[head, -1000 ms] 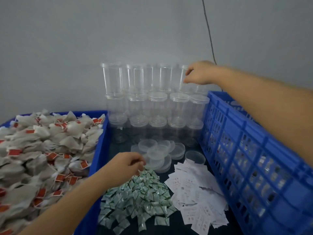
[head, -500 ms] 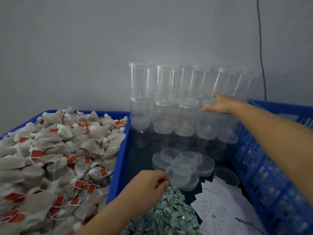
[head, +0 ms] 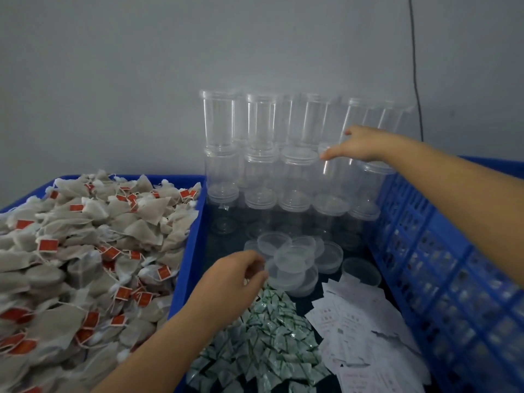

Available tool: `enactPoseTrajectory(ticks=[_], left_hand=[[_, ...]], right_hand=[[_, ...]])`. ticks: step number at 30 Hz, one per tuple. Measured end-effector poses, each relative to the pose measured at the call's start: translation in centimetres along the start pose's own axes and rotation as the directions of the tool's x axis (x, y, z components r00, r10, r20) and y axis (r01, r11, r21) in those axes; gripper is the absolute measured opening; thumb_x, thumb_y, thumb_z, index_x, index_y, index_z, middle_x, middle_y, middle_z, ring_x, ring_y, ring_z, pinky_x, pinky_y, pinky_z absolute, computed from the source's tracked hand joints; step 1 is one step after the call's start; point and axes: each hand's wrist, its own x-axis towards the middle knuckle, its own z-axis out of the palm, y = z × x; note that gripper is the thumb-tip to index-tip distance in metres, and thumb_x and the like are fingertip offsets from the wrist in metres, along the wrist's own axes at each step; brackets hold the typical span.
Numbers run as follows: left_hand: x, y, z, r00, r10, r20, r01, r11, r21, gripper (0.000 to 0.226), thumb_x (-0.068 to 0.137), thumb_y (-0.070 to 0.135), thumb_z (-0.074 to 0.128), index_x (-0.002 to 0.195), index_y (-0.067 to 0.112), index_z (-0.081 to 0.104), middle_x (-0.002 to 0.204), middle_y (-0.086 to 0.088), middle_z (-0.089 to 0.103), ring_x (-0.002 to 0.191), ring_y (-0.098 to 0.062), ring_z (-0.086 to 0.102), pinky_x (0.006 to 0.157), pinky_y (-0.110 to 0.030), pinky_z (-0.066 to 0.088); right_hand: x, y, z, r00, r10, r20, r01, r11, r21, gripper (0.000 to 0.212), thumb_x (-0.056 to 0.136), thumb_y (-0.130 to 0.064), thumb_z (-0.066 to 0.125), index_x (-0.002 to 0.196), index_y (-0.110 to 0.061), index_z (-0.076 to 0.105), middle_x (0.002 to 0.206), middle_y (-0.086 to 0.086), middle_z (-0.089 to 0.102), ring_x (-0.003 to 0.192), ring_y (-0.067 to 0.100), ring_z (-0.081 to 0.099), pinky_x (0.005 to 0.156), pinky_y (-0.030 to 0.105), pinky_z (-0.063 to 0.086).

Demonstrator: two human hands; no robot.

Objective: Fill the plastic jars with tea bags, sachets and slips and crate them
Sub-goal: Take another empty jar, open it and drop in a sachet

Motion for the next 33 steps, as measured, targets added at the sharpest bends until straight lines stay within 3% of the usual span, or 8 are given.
enactPoseTrajectory(ticks=[3, 8, 13, 16, 22, 27, 30, 33], left_hand=[[-0.2, 0.3, -0.2, 0.990, 0.024, -0.138, -0.021, 0.999, 0.025, 0.044, 0.089, 0.045, 0.056, 0.127, 0.024, 0.051, 0.117, 0.014, 0.056, 0.107, 0.000, 0.048, 0.091, -0.019, 0.041], [-0.9, 1.2, -1.1, 0.925, 0.118, -0.362, -0.072, 0.988, 0.139, 0.072, 0.078, 0.056, 0.061, 0.136, 0.017, 0.044, 0.131, 0.002, 0.051, 0.121, -0.017, 0.043, 0.101, -0.033, 0.035], [-2.1, 1.0, -0.1, 0.958, 0.237, -0.159, -0.116, 0.832, 0.542, 0.100, 0.073, 0.067, 0.062, 0.149, 0.016, 0.021, 0.152, -0.004, 0.026, 0.138, -0.024, 0.025, 0.111, -0.038, 0.021], [-2.0, 0.6, 0.6, 0.969, 0.245, -0.023, -0.145, 0.644, 0.751, 0.110, 0.075, 0.068, 0.058, 0.151, 0.018, -0.004, 0.157, -0.007, 0.009, 0.144, -0.026, 0.010, 0.116, -0.046, 0.009], [-1.4, 1.1, 1.7, 0.919, 0.363, 0.154, -0.308, 0.417, 0.855, 0.098, 0.075, 0.053, 0.066, 0.146, 0.013, 0.010, 0.140, -0.017, 0.037, 0.124, -0.034, 0.039, 0.105, -0.042, 0.031], [-1.7, 1.3, 1.6, 0.977, 0.210, 0.038, -0.194, 0.799, 0.569, 0.096, 0.063, 0.068, 0.063, 0.138, 0.020, 0.026, 0.119, 0.001, 0.055, 0.100, -0.019, 0.054, 0.074, -0.027, 0.041], [-1.8, 0.9, 0.6, 0.990, 0.112, 0.087, -0.129, 0.965, 0.227, 0.098, 0.060, 0.062, 0.073, 0.138, 0.024, 0.027, 0.110, 0.011, 0.057, 0.089, -0.008, 0.056, 0.072, -0.023, 0.045], [-1.9, 0.8, -0.5, 0.964, 0.012, 0.265, 0.042, 0.979, -0.199, 0.096, 0.054, 0.055, 0.084, 0.130, 0.029, 0.032, 0.104, 0.017, 0.058, 0.087, 0.001, 0.062, 0.071, -0.014, 0.049]], right_hand=[[-3.4, -2.8, 1.0, 0.993, -0.045, 0.111, 0.035, 0.995, 0.095, 0.085, 0.075, -0.065, 0.072, 0.142, -0.018, 0.047, 0.153, 0.004, 0.040, 0.109, 0.023, 0.049, 0.065, 0.029, 0.047], [-9.2, -6.4, 6.4, 0.961, -0.048, 0.273, -0.062, 0.923, 0.379, 0.060, 0.077, -0.054, 0.071, 0.125, -0.023, 0.051, 0.138, 0.005, 0.046, 0.107, 0.022, 0.054, 0.071, 0.033, 0.055], [-14.8, -5.3, 11.4, 0.874, 0.022, 0.485, -0.368, 0.681, 0.633, 0.036, 0.083, -0.056, 0.068, 0.100, -0.024, 0.064, 0.108, 0.006, 0.065, 0.091, 0.021, 0.066, 0.076, 0.033, 0.060], [-17.0, -3.1, 13.8, 0.765, 0.027, 0.643, -0.585, 0.445, 0.678, 0.062, 0.081, -0.068, 0.062, 0.111, -0.014, 0.068, 0.107, 0.010, 0.071, 0.091, 0.023, 0.067, 0.080, 0.032, 0.058], [-18.9, -0.4, 17.1, 0.764, 0.053, 0.643, -0.615, 0.360, 0.701, 0.069, 0.086, -0.076, 0.049, 0.094, -0.009, 0.065, 0.069, 0.005, 0.066, 0.056, 0.019, 0.063, 0.050, 0.025, 0.050], [-19.3, -0.7, 16.8, 0.957, -0.170, 0.235, -0.080, 0.625, 0.776, 0.032, 0.101, -0.051, 0.047, 0.093, -0.027, 0.068, 0.082, -0.010, 0.075, 0.081, 0.003, 0.071, 0.075, 0.017, 0.054], [-19.1, -0.5, 15.3, 0.924, -0.372, 0.089, 0.207, 0.680, 0.703, 0.038, 0.091, -0.048, 0.056, 0.112, -0.017, 0.064, 0.112, 0.015, 0.066, 0.107, 0.027, 0.063, 0.099, 0.047, 0.049], [-19.2, 0.5, 13.0, 0.849, -0.497, 0.180, 0.233, 0.658, 0.716, 0.059, 0.071, -0.053, 0.065, 0.128, -0.044, 0.052, 0.132, 0.003, 0.053, 0.123, 0.015, 0.052, 0.102, 0.033, 0.046]])
